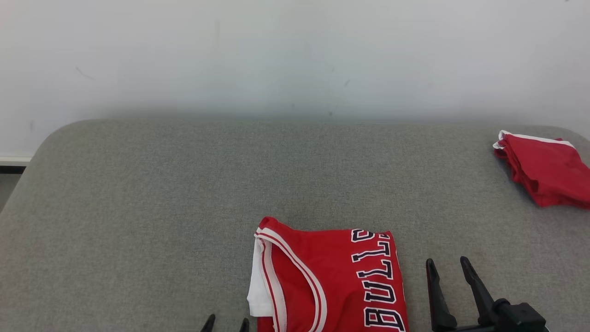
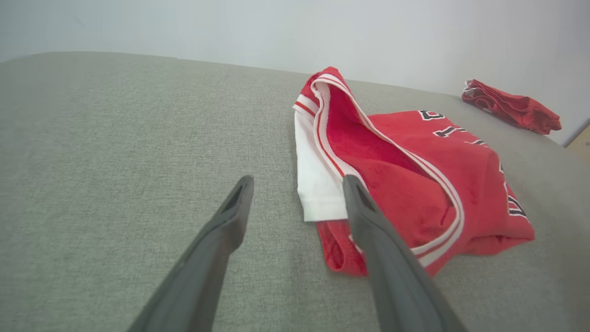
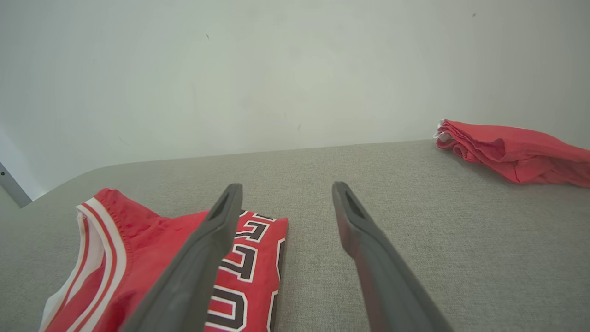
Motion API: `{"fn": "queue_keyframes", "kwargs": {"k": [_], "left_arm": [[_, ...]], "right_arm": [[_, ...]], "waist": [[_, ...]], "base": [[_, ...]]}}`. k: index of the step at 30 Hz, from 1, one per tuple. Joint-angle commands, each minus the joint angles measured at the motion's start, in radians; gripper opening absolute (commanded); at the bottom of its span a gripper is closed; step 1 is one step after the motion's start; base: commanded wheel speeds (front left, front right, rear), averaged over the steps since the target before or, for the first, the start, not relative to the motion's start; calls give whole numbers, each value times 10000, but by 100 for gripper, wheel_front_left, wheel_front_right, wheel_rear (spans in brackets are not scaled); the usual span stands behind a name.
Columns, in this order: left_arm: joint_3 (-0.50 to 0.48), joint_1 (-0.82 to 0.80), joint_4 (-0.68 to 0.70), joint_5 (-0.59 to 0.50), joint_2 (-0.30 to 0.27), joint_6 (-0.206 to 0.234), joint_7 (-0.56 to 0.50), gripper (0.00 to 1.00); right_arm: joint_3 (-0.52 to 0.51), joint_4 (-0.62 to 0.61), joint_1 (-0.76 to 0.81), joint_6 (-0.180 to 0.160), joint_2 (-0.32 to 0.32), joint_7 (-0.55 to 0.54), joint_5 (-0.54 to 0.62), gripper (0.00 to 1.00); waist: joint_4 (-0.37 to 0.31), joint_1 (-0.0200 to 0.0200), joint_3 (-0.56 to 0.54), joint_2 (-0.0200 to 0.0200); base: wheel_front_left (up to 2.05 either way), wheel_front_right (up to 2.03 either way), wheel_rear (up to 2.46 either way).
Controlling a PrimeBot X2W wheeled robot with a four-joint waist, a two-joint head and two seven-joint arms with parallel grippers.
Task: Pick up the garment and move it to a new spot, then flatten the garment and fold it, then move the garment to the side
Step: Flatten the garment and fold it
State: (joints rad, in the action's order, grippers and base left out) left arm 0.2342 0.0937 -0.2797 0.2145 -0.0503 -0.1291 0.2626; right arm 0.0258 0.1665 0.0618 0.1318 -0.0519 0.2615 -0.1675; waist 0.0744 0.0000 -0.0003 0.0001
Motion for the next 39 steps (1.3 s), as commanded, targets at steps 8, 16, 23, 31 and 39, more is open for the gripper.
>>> {"fn": "queue_keyframes", "kwargs": {"k": [8,16,23,31,39], "left_arm": [[2240,-178,-957,1170,-373,-5,29,100],[2746,-658,-1770,1831,-456,-7,31,100],[2673,-1004,-2124,1967,-353,-8,31,100],[2473,-1105,-1879,2047,-418,-8,31,0],[2269,-821,-1319,1828,-678,-8,31,0]], "right_arm": [[155,118,-138,-19,22,39,-104,100],[252,153,-139,-19,22,40,-54,100],[292,175,-220,-19,23,40,18,100],[211,182,-107,-20,21,40,-43,100],[161,207,-44,-20,22,40,-75,100]], "waist": [[-250,0,-12,-1],[-525,0,102,-1],[-766,0,192,-1],[-755,0,124,-1],[-482,0,64,-1]], "base": [[0,0,0],[0,0,0],[0,0,0],[0,0,0],[0,0,0]]}}
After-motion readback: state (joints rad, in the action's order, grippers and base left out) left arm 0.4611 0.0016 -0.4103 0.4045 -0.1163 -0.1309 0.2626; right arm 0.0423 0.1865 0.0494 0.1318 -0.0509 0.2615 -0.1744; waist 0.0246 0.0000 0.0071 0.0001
